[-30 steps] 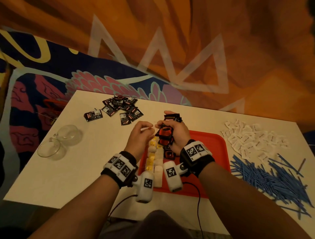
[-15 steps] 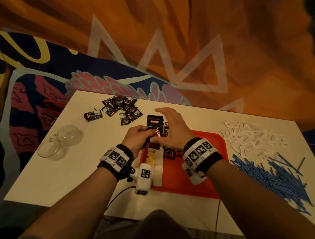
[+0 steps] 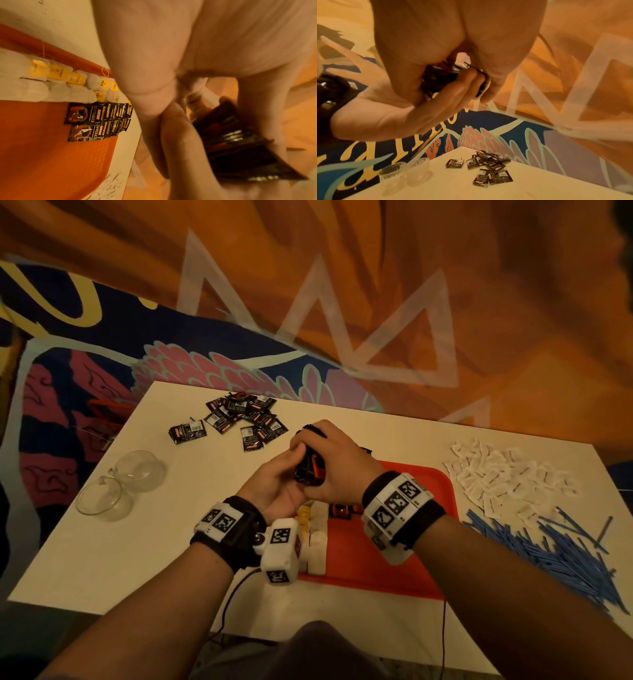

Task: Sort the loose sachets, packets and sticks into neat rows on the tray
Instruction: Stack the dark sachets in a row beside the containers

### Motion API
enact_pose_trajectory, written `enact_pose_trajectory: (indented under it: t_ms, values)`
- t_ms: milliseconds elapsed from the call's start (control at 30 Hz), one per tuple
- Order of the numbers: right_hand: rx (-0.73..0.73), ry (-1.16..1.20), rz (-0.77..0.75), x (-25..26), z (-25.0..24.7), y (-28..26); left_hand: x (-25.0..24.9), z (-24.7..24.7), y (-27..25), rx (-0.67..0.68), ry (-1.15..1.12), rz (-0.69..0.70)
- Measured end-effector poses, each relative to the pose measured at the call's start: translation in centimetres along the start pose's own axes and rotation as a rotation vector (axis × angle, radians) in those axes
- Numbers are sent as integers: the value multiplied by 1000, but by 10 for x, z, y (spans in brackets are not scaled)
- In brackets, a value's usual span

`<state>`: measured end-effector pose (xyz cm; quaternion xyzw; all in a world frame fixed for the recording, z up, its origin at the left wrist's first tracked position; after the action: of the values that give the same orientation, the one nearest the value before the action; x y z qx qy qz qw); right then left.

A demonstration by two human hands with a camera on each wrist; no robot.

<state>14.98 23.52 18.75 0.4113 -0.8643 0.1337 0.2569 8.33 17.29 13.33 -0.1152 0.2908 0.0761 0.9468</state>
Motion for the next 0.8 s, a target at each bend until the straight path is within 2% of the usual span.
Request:
enact_pose_trajectory:
  t_ms: [133, 300, 400, 533, 600, 667, 733, 800]
  values:
    - [17, 169, 10, -2, -5, -1, 0, 2, 2, 21, 81, 11]
    - [-14, 143, 49, 0, -7, -1, 5, 2, 2, 8, 49, -46]
    - [61, 87, 67, 2, -4, -4, 9, 2, 0, -11, 19, -95]
    - [173, 51, 144, -6, 2, -9, 4, 0, 2, -14, 115, -97]
    - [140, 234, 248, -18, 2, -9, 0, -3, 3, -59, 174, -83]
    - [44, 430, 424, -36, 1, -8, -6, -6, 5, -108, 197, -48]
    - [-16, 499, 581, -52, 3, -10, -9, -10, 9, -152, 213, -16]
    - [-33, 527, 631, -60, 8, -10, -9, -12, 13, -155, 279, 19]
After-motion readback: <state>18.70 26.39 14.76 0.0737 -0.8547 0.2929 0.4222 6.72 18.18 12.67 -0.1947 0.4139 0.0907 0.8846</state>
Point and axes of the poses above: each hand's wrist, its own y-axis towards the middle knuckle, its own z-axis out of the palm, x = y × z, the point moved 6 cm from there along y, towards the middle knuckle, and after that the axes turned 15 degrees about z, right-handed, at the moved point
